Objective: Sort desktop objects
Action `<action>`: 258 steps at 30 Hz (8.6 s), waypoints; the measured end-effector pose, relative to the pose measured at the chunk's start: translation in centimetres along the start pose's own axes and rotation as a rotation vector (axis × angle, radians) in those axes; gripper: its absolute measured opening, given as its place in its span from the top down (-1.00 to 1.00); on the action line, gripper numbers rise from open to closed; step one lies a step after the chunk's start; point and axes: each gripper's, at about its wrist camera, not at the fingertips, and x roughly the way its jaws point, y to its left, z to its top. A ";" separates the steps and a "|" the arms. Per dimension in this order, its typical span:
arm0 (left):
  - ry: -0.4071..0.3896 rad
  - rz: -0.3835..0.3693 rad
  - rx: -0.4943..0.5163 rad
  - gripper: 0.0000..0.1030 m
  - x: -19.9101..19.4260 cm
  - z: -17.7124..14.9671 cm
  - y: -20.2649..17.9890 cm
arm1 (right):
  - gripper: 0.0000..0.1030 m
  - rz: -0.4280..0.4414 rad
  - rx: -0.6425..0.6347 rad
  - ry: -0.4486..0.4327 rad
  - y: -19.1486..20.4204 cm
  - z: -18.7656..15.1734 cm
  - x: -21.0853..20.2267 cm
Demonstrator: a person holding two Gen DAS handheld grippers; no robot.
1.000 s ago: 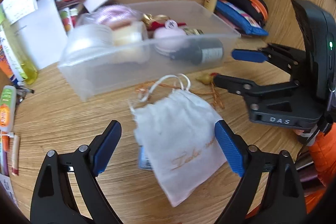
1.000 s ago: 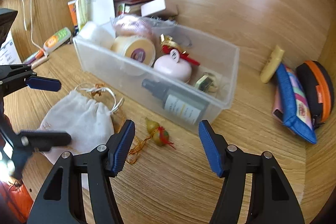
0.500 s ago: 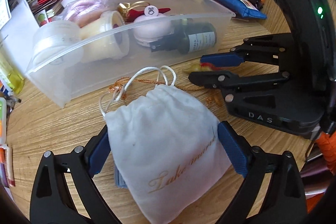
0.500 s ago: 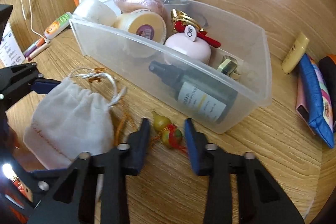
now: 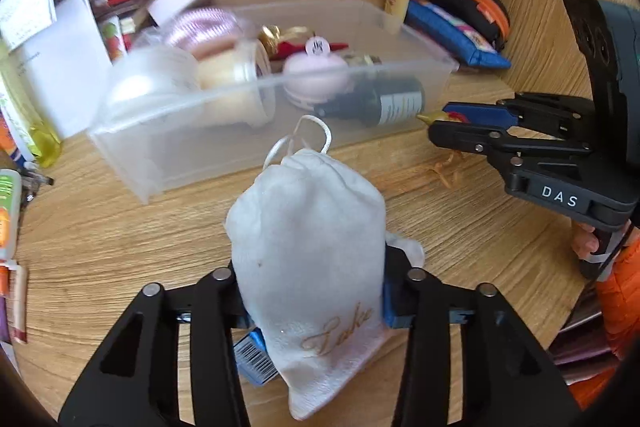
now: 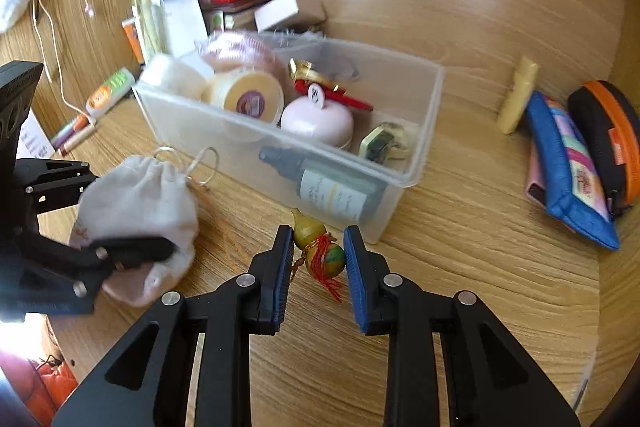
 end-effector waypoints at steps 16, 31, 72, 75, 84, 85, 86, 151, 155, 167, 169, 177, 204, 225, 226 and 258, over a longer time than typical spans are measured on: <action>-0.185 0.009 -0.087 0.18 -7.2 4.6 4.6 | 0.54 -0.052 0.005 -0.153 -0.3 3.3 -4.1; -0.216 0.029 -0.095 0.18 -5.6 10.4 6.4 | 0.54 -0.069 0.035 -0.167 -1.4 6.8 -2.0; -0.120 0.034 0.045 -0.53 0.5 14.2 2.1 | 0.13 -0.115 0.036 -0.087 -1.7 7.2 2.4; -0.165 0.064 0.046 -0.59 -1.2 13.7 2.3 | -0.03 -0.121 0.037 -0.111 -1.4 7.2 1.2; -0.237 0.132 0.018 -0.77 -5.8 10.5 4.0 | -0.53 -0.134 -0.016 -0.179 1.5 6.3 -2.6; -0.239 0.138 0.014 -0.79 -6.1 10.0 4.2 | -0.58 -0.123 -0.018 -0.184 1.9 6.2 -3.0; -0.239 0.145 0.011 -0.79 -6.5 9.4 4.5 | -0.59 -0.113 -0.018 -0.187 2.3 6.0 -3.3; 0.018 0.063 0.026 0.46 -2.7 -5.7 3.5 | -0.39 0.042 0.018 -0.003 6.6 1.3 0.7; 0.011 0.076 -0.011 0.47 -2.6 -5.4 4.1 | -0.39 0.044 0.034 -0.018 6.1 1.1 0.4; -0.142 0.091 -0.089 0.48 -5.9 -2.3 5.1 | -0.39 0.028 0.057 -0.088 4.2 1.7 -1.7; -0.179 0.090 -0.100 0.48 -6.5 -1.4 5.2 | -0.39 0.023 0.063 -0.102 3.9 1.9 -2.1; -0.276 0.109 -0.110 0.48 -8.1 2.4 5.8 | -0.39 -0.017 0.068 -0.150 2.3 3.4 -3.1; -0.197 0.005 -0.159 0.48 -0.6 9.4 8.4 | -0.39 -0.078 0.009 -0.045 0.0 7.4 3.3; -0.245 0.036 -0.137 -0.23 -3.2 8.2 7.8 | -0.58 -0.110 0.008 -0.049 0.3 7.4 2.6; -0.253 0.043 -0.134 -0.26 -3.5 8.0 7.7 | -0.58 -0.110 0.009 -0.056 0.4 7.4 2.2; -0.324 0.233 -0.129 -0.77 -7.2 2.9 4.0 | -0.91 -0.196 0.047 -0.256 4.5 3.4 -5.5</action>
